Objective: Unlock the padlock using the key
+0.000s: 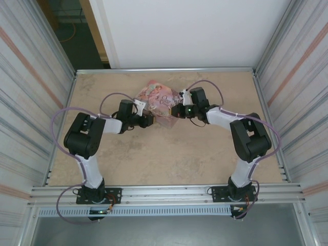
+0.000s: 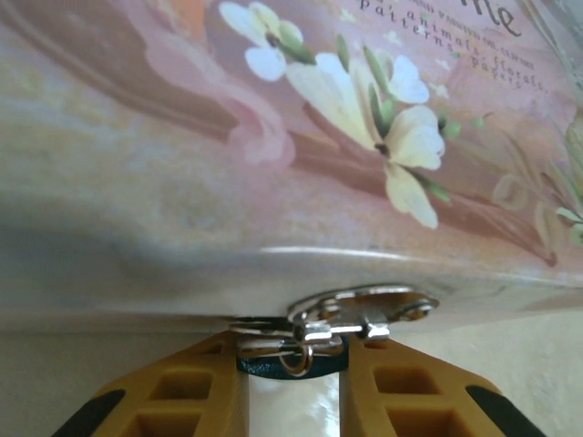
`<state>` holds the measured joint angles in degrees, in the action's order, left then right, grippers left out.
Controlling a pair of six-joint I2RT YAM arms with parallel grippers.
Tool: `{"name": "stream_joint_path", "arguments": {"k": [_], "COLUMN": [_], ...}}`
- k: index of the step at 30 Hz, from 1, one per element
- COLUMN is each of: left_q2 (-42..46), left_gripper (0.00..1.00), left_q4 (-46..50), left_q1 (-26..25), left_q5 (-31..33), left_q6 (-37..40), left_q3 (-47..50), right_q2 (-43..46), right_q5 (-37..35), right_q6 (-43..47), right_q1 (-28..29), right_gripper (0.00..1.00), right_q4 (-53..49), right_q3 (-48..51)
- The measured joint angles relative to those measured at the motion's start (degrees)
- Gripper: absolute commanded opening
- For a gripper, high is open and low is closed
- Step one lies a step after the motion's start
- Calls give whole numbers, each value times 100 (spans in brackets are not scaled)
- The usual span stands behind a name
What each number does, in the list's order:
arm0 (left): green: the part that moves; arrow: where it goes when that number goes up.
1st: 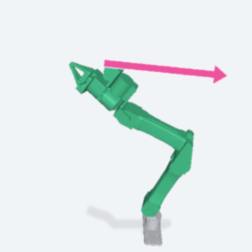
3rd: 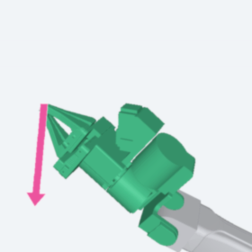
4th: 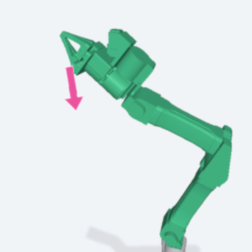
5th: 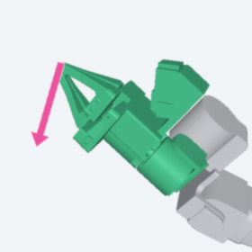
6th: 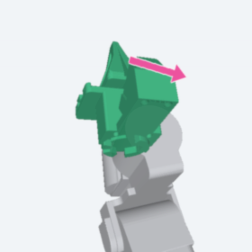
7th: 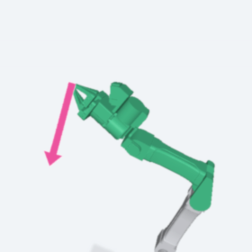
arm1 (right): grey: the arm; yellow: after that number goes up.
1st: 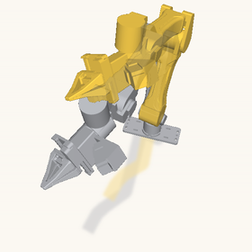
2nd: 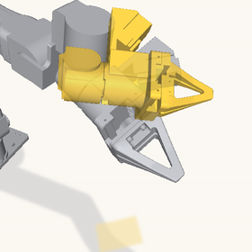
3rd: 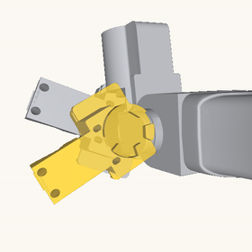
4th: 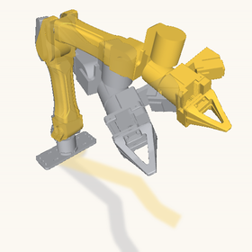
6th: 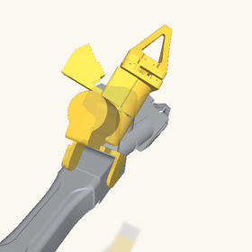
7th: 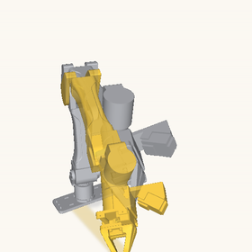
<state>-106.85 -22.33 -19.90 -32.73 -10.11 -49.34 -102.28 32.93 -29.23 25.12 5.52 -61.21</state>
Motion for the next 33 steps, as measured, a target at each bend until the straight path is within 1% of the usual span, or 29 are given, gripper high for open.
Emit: {"name": "stream_joint_path", "arguments": {"k": [10, 17, 22, 28, 33], "left_q2": [863, 990, 1034, 1115, 1178], "left_gripper": [15, 13, 14, 14, 14], "left_q4": [1182, 1709, 1902, 2096, 2356], "left_q1": [-448, -758, -837, -872, -984], "left_q5": [-24, -22, -24, -22, -24], "left_q6": [-697, -1200, -1510, -1928, -2079], "left_q3": [-2, -83, -136, -214, -417], "right_q2": [1165, 1926, 2444, 2922, 3136], "right_q5": [-367, -782, -1005, -1176, -1300], "right_q6": [601, 1008, 1244, 1572, 1733], "right_q1": [33, 103, 129, 404, 662], "right_gripper": [0, 0, 0, 0, 0], "right_q4": [-328, -848, -1141, -1388, -1510], "right_q3": [769, 1178, 1316, 1606, 1869]}}
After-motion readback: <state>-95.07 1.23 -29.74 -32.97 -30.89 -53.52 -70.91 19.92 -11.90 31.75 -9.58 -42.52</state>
